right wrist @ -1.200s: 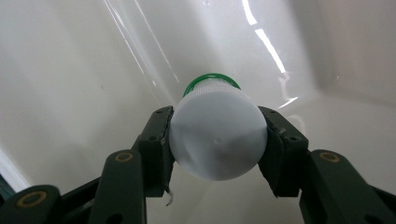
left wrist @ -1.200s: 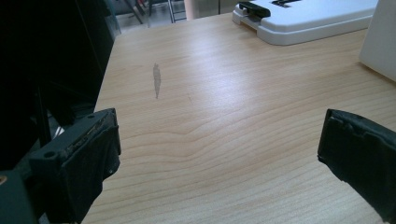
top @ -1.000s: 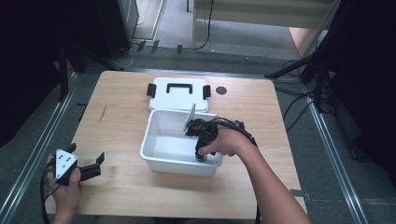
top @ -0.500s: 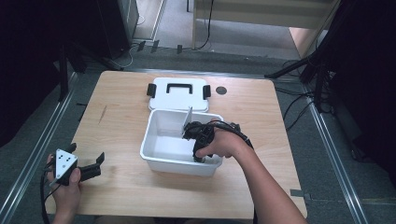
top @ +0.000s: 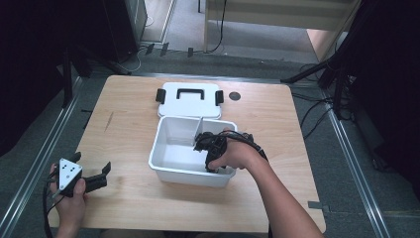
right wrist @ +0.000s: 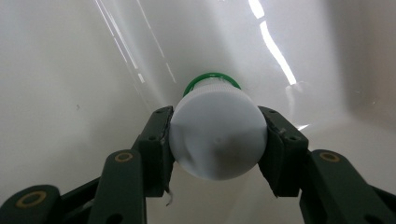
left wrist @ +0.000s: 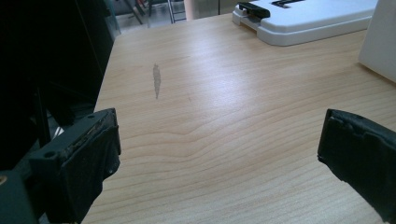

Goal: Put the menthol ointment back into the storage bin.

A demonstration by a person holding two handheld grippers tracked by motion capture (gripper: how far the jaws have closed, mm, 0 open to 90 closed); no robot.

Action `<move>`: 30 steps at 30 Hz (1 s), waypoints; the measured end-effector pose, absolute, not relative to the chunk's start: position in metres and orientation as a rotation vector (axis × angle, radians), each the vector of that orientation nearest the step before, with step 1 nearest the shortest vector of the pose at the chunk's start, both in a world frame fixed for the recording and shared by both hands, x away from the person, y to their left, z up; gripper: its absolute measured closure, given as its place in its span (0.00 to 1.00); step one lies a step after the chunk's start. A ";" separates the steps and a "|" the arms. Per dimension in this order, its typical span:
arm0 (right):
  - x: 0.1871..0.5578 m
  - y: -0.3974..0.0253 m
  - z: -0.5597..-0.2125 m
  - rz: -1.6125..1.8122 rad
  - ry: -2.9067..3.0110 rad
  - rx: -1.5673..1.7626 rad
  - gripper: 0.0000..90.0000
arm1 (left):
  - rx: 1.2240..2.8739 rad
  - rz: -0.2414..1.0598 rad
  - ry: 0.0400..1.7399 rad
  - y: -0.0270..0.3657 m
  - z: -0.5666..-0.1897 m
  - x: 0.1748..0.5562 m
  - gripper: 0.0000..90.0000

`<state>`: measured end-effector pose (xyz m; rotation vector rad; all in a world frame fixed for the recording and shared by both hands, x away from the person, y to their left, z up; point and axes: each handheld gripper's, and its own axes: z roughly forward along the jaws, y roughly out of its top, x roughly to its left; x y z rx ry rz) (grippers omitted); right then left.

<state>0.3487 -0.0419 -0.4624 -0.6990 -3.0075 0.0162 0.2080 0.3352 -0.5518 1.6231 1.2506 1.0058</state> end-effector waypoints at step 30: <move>0.349 -0.041 -0.469 0.067 -3.009 -0.685 0.56 | 1.622 1.003 1.253 0.336 -0.552 0.208 0.00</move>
